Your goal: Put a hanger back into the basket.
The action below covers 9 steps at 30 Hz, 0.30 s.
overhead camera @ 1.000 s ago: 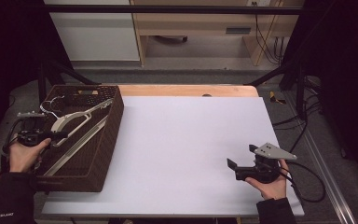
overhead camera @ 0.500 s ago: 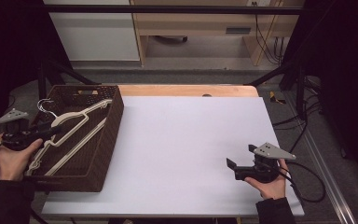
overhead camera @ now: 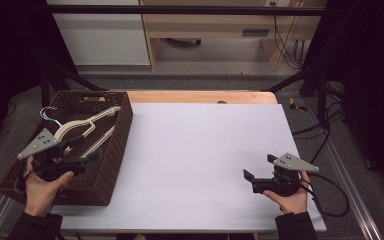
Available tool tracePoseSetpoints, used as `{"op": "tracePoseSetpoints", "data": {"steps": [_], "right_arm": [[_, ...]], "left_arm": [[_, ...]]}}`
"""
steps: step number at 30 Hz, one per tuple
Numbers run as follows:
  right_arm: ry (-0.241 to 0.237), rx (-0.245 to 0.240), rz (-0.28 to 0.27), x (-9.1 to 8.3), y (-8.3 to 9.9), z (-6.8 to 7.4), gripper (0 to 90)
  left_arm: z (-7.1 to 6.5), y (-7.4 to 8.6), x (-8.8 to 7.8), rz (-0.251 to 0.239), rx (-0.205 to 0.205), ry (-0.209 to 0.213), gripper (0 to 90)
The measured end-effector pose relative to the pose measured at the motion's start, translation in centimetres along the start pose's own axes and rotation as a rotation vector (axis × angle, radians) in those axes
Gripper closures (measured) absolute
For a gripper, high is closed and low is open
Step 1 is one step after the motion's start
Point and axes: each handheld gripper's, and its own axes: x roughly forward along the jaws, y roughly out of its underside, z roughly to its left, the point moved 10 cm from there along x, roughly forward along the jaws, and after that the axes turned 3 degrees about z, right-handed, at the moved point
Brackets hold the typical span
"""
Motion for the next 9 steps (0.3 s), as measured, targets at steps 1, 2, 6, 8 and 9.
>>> {"op": "tracePoseSetpoints", "data": {"steps": [1,2,6,8,9], "right_arm": [[0.000,0.000,0.000,0.0,0.0,0.0,2.1],[-0.002,0.000,-0.002,-0.1,0.0,0.0,2.1],[0.000,-0.003,-0.005,-0.2,0.0,0.1,2.0],[-0.001,-0.004,-0.009,-0.3,-0.1,0.1,1.8],[-0.001,-0.002,-0.011,-0.4,-0.1,0.1,1.8]], "left_arm": [[-0.6,0.2,0.3,-0.002,0.008,0.008,15.6],[-1.1,0.5,0.5,0.001,0.013,0.020,14.1],[-2.1,1.6,1.5,0.040,0.021,0.034,9.7],[-2.3,2.2,1.7,0.051,0.027,0.036,8.7],[-2.4,2.7,1.9,0.060,0.031,0.034,8.4]]}}
